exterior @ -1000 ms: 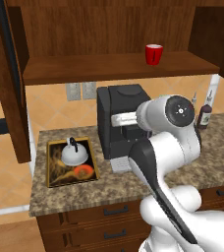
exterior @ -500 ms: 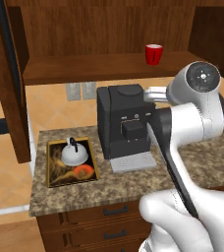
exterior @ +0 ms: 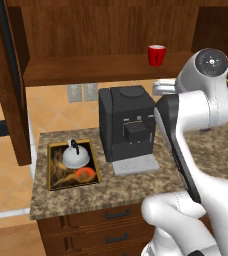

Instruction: Pick the kettle from the counter and place it on the tray. Then pick the mug from the cabinet and place it on the tray. Then close the cabinet doors.

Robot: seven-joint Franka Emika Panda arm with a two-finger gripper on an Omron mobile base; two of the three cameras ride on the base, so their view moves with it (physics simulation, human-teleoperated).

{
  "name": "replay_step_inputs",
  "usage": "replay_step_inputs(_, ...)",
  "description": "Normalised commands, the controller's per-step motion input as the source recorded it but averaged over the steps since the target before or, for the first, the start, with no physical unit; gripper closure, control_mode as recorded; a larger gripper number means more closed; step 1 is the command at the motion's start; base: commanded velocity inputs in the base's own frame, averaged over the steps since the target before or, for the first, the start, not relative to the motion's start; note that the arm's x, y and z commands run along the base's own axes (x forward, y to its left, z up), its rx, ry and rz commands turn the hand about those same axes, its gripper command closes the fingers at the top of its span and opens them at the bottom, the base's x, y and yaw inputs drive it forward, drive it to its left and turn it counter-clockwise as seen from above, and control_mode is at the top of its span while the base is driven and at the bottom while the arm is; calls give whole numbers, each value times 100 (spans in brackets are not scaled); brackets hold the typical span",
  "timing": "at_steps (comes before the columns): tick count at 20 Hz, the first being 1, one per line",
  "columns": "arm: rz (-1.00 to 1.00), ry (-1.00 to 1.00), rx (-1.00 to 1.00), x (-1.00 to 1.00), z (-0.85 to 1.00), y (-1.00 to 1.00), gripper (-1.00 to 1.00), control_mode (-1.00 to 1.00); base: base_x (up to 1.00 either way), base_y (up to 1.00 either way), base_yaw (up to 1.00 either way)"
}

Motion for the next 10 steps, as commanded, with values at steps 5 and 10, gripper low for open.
replay_step_inputs(5, -7, 0, 1, 45, 8, -23, -100, -100, 0, 0, 0)
replay_step_inputs(10, -3, -5, 0, 48, 12, -9, -100, -100, 0, 0, 0)
